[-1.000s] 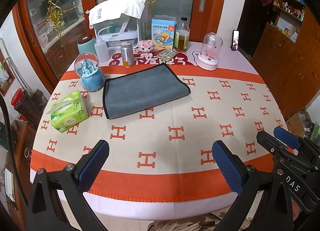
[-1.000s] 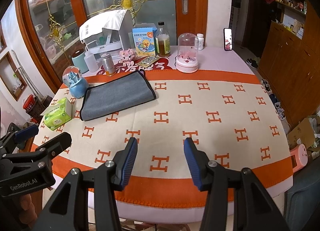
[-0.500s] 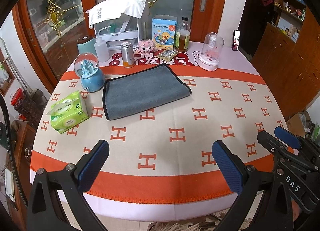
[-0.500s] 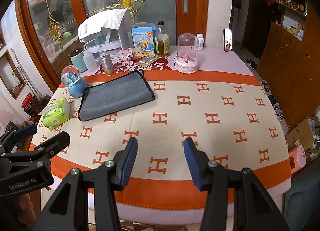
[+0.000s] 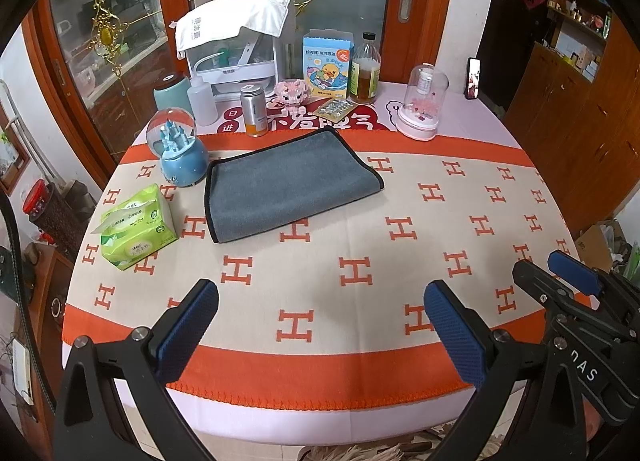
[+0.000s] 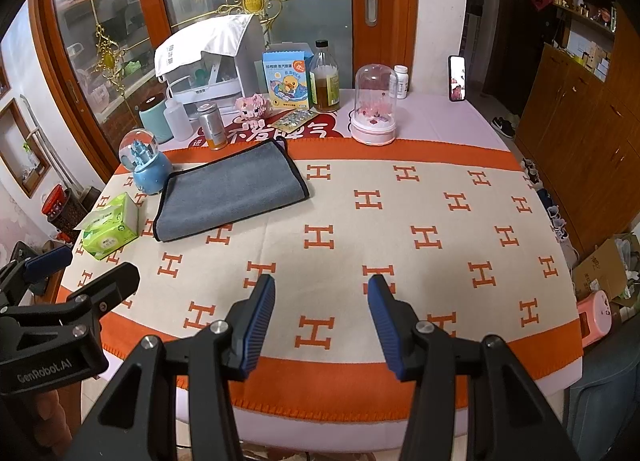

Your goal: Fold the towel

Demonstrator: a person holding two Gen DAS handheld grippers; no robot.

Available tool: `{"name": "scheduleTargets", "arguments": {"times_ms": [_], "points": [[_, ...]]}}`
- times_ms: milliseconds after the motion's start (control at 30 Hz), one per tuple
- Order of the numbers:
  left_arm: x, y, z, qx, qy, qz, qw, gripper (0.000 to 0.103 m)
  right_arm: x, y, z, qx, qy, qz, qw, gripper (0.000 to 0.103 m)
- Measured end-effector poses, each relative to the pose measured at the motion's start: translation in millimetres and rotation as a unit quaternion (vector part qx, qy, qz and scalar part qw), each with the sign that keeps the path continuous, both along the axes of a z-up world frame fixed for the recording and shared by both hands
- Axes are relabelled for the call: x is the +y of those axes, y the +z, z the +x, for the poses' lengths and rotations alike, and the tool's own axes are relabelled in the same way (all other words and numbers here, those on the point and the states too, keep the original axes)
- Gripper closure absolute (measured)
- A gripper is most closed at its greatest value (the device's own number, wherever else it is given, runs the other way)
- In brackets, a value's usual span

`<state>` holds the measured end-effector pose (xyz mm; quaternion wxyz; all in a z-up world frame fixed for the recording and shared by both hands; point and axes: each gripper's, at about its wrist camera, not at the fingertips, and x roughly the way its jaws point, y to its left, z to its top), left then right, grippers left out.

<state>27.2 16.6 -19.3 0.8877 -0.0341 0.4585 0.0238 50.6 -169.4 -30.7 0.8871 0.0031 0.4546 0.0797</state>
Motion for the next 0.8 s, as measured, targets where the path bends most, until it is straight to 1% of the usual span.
{"name": "scheduleTargets", "arguments": {"times_ms": [800], "points": [[3.6,-0.4,4.6,0.003,0.0,0.002,1.0,0.001,1.1,-5.6,5.1,0.004,0.0,0.0,1.0,0.054]]}}
